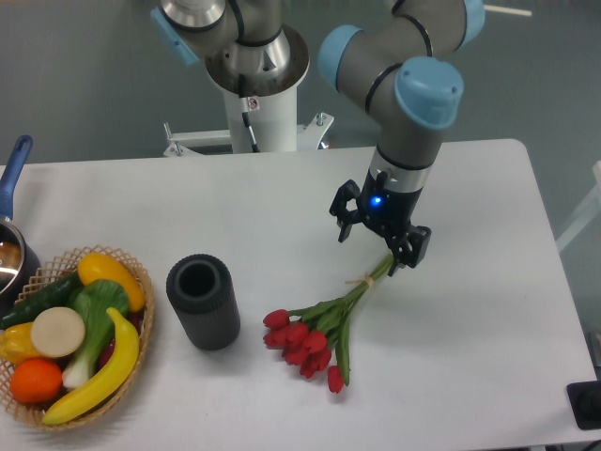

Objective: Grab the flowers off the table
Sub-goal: 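Move the open gripper down toward the tulip stems, then lower the gripper around the tulip stems and close it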

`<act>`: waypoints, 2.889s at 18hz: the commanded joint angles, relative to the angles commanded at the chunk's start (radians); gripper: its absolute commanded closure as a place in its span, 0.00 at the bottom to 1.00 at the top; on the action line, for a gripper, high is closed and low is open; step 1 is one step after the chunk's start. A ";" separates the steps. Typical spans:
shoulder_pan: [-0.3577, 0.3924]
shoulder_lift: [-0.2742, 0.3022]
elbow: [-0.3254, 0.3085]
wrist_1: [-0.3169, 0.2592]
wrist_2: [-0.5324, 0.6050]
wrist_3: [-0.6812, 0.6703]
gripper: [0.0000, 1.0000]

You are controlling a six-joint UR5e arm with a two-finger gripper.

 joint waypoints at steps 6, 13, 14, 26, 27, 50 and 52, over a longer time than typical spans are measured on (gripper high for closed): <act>-0.003 -0.074 0.006 0.005 0.003 0.037 0.02; -0.011 -0.115 -0.017 0.037 0.003 -0.012 0.02; -0.011 -0.118 -0.017 0.037 0.003 -0.021 0.02; -0.041 -0.181 -0.008 0.144 0.003 -0.167 0.01; -0.043 -0.181 -0.008 0.143 0.003 -0.167 0.01; -0.084 -0.220 -0.014 0.198 0.060 -0.216 0.43; -0.084 -0.221 -0.014 0.199 0.060 -0.216 0.50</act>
